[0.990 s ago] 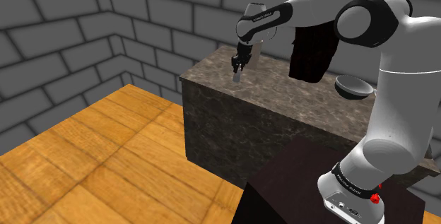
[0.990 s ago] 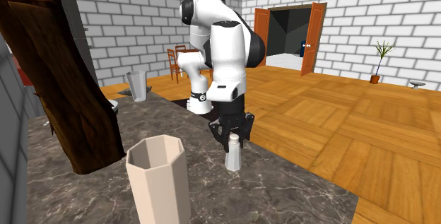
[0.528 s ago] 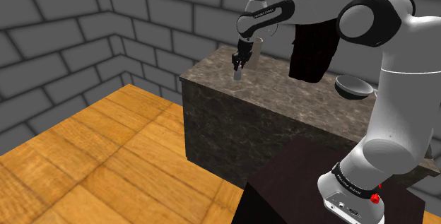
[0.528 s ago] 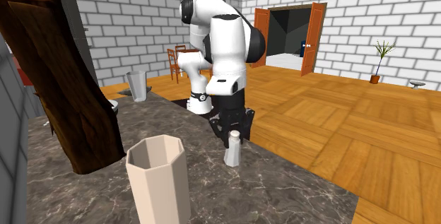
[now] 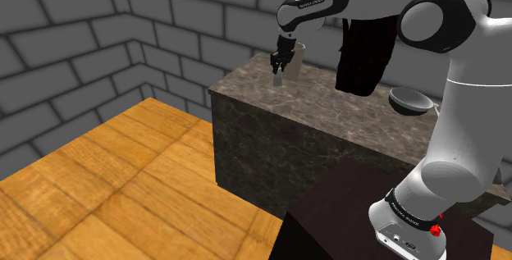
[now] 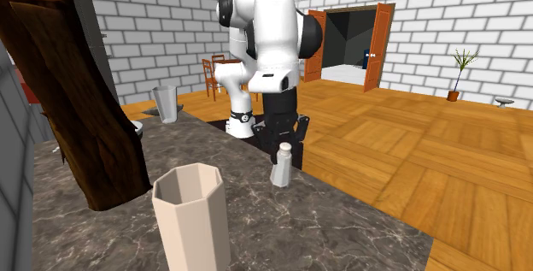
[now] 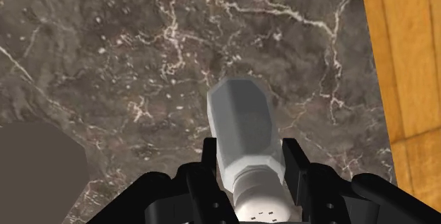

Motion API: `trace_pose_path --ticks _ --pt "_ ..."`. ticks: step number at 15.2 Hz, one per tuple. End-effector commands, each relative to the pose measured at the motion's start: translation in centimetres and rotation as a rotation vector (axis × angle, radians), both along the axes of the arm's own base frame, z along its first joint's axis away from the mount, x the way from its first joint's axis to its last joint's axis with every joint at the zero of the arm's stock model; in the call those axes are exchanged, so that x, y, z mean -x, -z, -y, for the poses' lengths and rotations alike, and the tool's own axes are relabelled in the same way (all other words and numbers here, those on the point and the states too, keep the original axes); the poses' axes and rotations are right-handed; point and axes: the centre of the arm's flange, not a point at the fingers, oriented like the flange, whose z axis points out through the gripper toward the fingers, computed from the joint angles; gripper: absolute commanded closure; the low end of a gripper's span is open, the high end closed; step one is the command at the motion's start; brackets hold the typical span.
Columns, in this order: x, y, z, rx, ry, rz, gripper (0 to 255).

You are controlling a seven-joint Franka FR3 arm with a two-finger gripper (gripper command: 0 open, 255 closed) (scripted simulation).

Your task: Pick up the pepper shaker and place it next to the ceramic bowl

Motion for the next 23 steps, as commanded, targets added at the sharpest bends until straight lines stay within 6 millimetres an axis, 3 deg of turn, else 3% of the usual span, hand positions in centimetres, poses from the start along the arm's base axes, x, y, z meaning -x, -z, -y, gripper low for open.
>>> trace_pose_path --ticks 1,23 --pt "0.0 -1.0 0.0 0.0 0.0 0.0 255" --pt "0.0 -12.2 0.0 0.0 0.0 0.0 255"
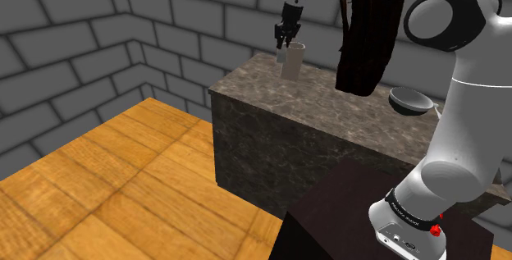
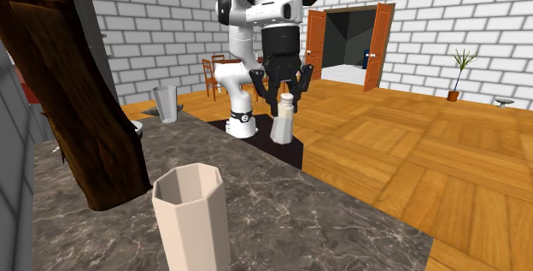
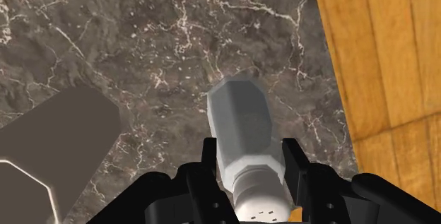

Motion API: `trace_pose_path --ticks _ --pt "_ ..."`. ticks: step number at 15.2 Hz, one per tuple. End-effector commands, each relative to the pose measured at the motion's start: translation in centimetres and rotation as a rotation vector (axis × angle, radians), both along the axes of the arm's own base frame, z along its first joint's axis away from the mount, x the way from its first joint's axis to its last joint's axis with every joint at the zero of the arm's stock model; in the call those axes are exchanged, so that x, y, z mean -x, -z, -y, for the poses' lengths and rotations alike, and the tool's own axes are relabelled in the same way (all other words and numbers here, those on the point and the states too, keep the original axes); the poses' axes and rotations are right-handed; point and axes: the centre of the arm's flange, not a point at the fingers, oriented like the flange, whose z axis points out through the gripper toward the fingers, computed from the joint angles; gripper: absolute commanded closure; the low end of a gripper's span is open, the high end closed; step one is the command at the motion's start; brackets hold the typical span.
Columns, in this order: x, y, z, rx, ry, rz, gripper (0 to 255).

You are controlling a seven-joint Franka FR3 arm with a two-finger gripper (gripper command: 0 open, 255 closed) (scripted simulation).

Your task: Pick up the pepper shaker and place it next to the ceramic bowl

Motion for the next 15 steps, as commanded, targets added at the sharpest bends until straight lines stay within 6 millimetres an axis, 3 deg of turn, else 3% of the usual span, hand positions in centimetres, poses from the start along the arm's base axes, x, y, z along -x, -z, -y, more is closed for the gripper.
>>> trace_pose_path --ticks 1,15 --pt "0.9 -0.3 0.9 0.0 0.0 0.0 255" --pt "13.5 -0.4 14.4 0.0 0.0 0.0 255"
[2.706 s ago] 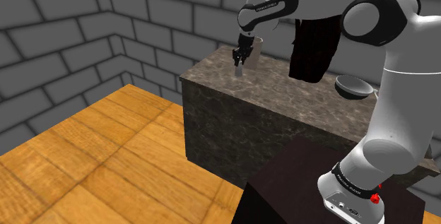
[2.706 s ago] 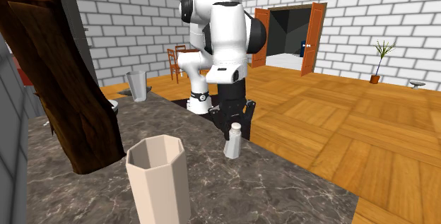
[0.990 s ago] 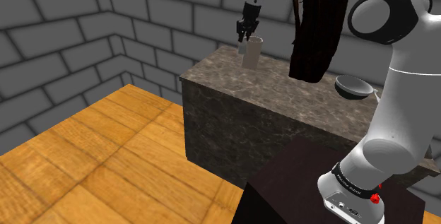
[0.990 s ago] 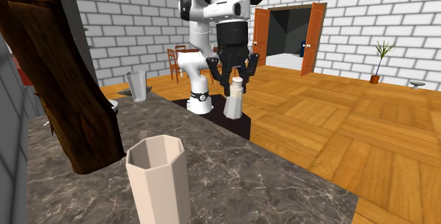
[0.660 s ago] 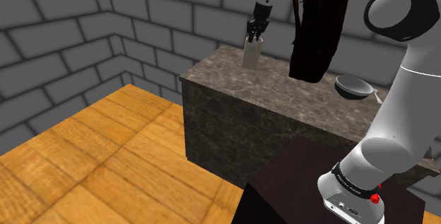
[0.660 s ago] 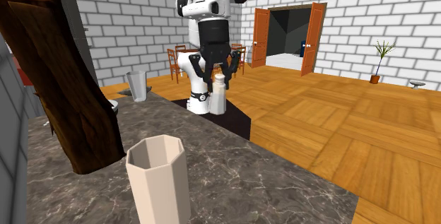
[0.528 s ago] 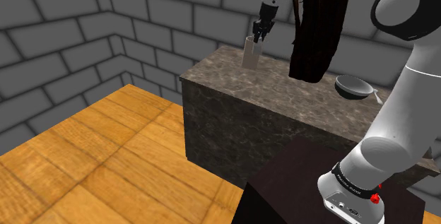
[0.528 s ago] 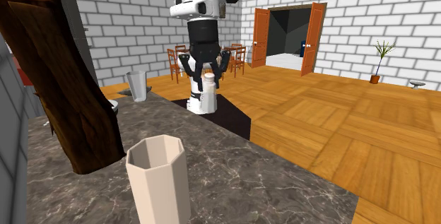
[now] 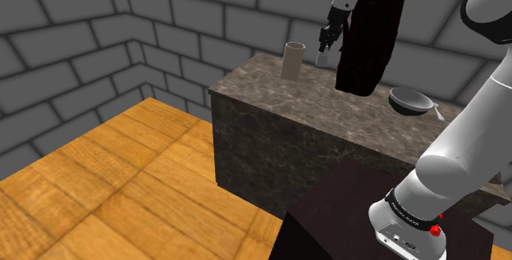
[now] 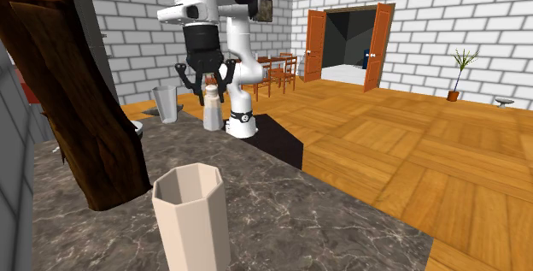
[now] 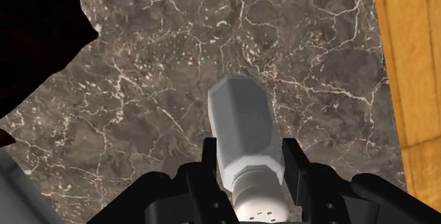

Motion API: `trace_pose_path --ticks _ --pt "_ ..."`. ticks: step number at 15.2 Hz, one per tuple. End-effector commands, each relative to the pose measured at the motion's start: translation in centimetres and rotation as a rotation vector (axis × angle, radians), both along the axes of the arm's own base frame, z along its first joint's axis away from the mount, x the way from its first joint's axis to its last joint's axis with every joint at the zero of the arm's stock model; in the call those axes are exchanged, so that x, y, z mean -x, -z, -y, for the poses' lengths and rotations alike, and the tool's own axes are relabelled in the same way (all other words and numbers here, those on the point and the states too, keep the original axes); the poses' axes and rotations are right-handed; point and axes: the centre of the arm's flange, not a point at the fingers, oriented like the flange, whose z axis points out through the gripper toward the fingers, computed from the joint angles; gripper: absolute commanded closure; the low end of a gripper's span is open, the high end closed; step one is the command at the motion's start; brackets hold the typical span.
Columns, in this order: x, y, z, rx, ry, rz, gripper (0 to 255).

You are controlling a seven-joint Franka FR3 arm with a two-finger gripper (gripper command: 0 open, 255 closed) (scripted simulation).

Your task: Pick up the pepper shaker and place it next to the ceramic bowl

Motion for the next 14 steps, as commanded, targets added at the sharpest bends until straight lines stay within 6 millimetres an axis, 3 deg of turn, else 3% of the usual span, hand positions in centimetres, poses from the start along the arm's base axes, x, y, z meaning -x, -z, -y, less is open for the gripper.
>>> trace_pose_path --ticks 1,14 --pt "2.0 0.1 1.7 0.0 -0.002 0.0 255" --pt "13.7 0.0 14.2 0.0 -0.002 0.0 255"
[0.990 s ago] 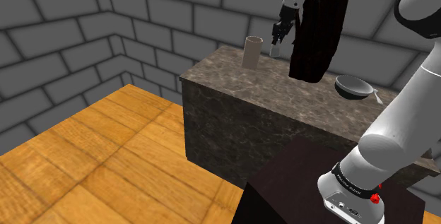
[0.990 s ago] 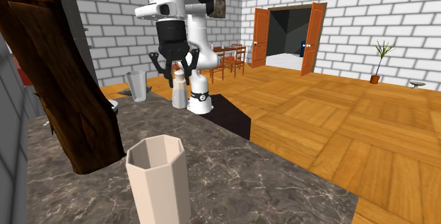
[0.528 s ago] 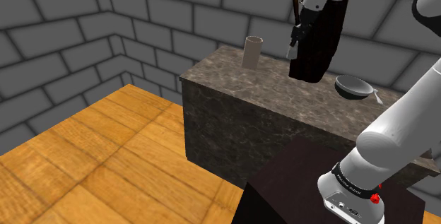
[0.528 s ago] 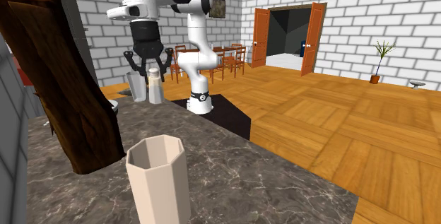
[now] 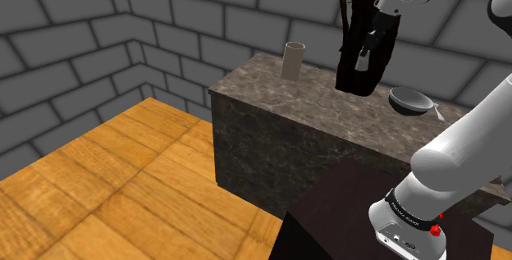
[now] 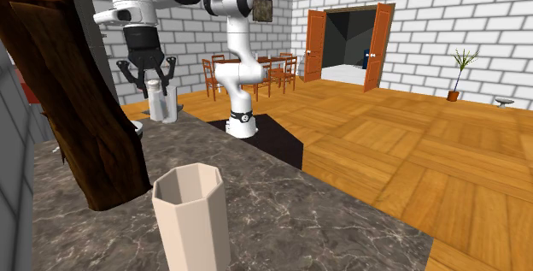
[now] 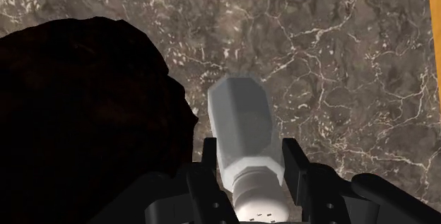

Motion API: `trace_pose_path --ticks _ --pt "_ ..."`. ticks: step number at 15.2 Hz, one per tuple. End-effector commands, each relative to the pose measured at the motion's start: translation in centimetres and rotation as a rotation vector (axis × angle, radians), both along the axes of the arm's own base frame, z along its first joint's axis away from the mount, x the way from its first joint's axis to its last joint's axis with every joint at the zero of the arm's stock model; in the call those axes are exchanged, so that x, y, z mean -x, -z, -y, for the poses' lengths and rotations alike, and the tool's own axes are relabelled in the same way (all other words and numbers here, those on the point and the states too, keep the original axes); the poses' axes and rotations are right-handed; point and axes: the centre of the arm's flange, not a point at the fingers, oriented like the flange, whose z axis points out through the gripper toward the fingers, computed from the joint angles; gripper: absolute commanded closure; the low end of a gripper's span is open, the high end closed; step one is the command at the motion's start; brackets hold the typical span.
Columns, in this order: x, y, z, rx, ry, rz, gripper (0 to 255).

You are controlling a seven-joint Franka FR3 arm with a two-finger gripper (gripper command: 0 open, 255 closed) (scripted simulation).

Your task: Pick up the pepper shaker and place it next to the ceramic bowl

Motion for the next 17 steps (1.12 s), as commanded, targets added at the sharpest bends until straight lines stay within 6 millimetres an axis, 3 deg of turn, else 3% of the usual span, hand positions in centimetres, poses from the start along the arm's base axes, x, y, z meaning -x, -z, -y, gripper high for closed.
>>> trace_pose_path --ticks 1,7,17 --pt "2.0 0.0 2.0 0.0 -0.002 0.0 255" --pt "8.0 0.0 8.3 0.0 -0.002 0.0 255" --pt "8.0 5.2 8.3 0.0 -0.002 0.0 255"
